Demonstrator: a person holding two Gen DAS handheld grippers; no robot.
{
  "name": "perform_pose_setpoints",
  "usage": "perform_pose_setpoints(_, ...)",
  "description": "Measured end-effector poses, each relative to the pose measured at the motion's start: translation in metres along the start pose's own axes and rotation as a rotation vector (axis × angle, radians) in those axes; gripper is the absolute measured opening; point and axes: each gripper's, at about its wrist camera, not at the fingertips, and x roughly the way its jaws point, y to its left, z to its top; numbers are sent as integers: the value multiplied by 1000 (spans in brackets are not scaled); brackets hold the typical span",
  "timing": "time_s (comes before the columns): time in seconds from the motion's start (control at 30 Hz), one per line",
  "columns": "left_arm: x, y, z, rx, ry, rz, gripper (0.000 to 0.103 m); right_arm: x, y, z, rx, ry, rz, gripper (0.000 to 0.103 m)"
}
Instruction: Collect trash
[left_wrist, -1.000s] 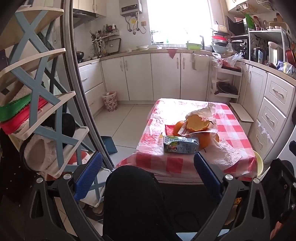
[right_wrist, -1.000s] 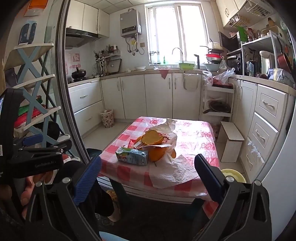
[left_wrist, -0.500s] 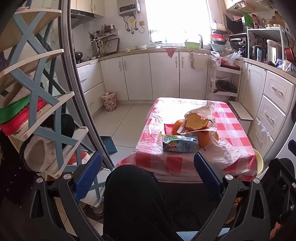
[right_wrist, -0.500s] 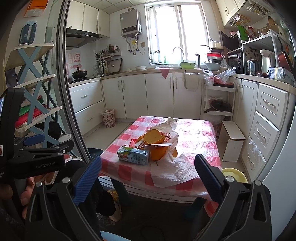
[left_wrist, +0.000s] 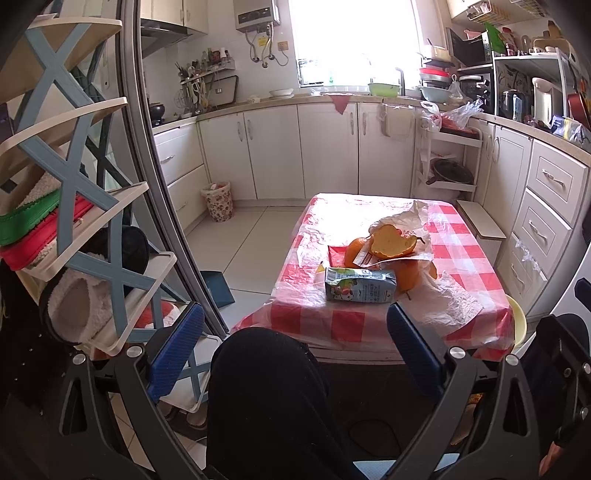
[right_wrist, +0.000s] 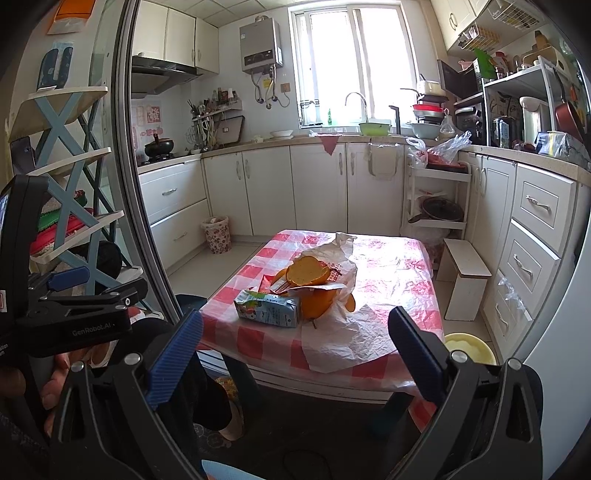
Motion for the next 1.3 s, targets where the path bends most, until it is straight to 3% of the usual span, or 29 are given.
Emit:
perform_pose_setpoints(0.83,9,0,-5,-1,21,-3,95,6,-3,-4,18,24,5,96)
perform_pose_setpoints(1.3,37,3,-1,-19,73,-17,95,18,-17,-1,34,22,-5,96)
